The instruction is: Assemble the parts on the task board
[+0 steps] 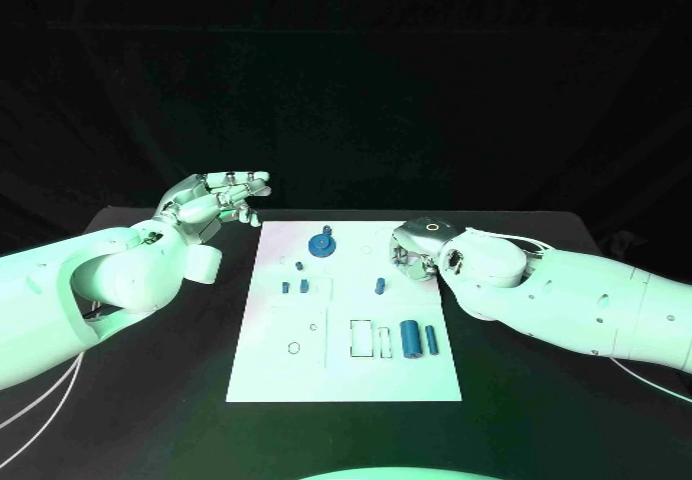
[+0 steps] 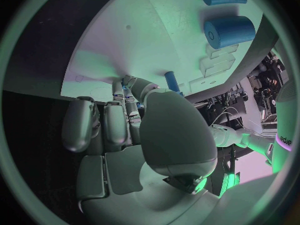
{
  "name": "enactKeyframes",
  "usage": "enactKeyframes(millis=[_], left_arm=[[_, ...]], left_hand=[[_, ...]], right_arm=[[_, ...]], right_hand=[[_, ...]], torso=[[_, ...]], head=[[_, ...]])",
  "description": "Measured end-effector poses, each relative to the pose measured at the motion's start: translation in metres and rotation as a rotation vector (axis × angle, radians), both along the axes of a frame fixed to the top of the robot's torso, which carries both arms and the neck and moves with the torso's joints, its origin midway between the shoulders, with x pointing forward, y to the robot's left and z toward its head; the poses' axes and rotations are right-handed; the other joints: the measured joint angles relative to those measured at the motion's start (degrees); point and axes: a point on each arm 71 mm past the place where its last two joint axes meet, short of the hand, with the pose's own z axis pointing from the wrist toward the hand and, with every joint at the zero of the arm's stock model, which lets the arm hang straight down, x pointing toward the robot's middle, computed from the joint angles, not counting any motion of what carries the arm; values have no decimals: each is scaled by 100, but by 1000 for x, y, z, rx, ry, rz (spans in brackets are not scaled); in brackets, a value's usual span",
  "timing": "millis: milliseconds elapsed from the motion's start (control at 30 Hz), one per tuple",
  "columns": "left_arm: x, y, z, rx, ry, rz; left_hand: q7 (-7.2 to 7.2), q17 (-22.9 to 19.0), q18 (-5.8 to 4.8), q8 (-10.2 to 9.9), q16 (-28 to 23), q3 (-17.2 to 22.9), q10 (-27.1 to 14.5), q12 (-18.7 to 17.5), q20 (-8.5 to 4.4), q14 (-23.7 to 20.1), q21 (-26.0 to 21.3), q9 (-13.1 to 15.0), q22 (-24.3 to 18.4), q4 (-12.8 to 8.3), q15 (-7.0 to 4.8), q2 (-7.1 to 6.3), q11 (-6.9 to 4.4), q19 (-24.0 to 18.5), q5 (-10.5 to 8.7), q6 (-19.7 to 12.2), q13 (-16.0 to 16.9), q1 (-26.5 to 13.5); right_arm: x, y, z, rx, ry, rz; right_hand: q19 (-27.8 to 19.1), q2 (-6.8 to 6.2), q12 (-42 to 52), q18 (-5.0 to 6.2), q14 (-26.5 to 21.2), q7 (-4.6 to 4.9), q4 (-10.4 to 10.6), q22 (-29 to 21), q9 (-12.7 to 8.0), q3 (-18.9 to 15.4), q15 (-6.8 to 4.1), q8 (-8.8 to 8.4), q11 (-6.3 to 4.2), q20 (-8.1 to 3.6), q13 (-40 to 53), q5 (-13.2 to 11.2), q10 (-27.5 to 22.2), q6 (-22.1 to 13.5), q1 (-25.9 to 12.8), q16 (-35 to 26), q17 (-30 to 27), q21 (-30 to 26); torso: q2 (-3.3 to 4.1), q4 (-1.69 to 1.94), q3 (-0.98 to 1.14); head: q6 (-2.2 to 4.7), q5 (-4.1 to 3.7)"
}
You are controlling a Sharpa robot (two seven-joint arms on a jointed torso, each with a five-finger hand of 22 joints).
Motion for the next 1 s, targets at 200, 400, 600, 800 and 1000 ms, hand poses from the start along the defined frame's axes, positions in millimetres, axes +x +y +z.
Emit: enactKeyframes(millis=[200,400,600,800,1000], left_arm=[[0,0,-1,2,8,-5],[1,0,-1,5,14,-7],[1,1,-2,7,21,-10],[2,1,-3,10,27,-14],[2,1,-3,13,30,-16]], left_hand=[[0,-3,0,0,0,0,0,0,0,-1,0,0,-1,-19,1,4,0,0,0,0,2,4],[0,-6,0,0,0,-6,0,0,0,-7,-14,-6,-1,-25,7,4,0,0,0,0,2,4],[20,-6,0,0,0,-6,-27,0,20,-8,-20,-6,-6,-25,8,4,14,20,0,-21,2,4],[11,-12,-1,0,0,-22,-42,0,20,-8,-20,-13,-17,-41,8,4,1,20,0,-52,1,4],[39,-19,-1,0,0,-20,-94,0,20,-28,-55,-20,-31,-91,28,4,12,20,0,-84,7,4]], right_arm=[[-1,-1,-1,11,-9,-2],[-3,-3,0,29,-25,-4],[-7,-6,5,65,-51,-2],[-15,-8,21,119,-74,5],[-28,-5,36,170,-76,26]], right_hand=[[0,-1,-1,0,-20,-9,-84,46,37,135,-20,27,2,0,1,-1,2,9,1,20,3,28],[0,-1,-2,0,-21,-23,-145,83,74,212,-20,33,21,0,1,-25,21,22,1,36,8,55],[0,-1,-25,0,0,-21,-142,101,89,224,-40,61,41,0,50,-33,41,39,1,36,8,92],[0,2,-25,0,0,-9,-145,101,107,227,-41,66,43,0,126,-47,43,52,-1,62,8,92],[-1,32,-25,0,0,-9,-146,101,107,228,-40,65,47,1,126,-48,47,52,14,62,12,91]], torso=[[0,0,-1],[0,1,-4],[0,0,-5],[-1,-3,-5],[-3,-10,-5]], head=[[-1,8],[7,17],[10,29],[20,45],[37,82]])
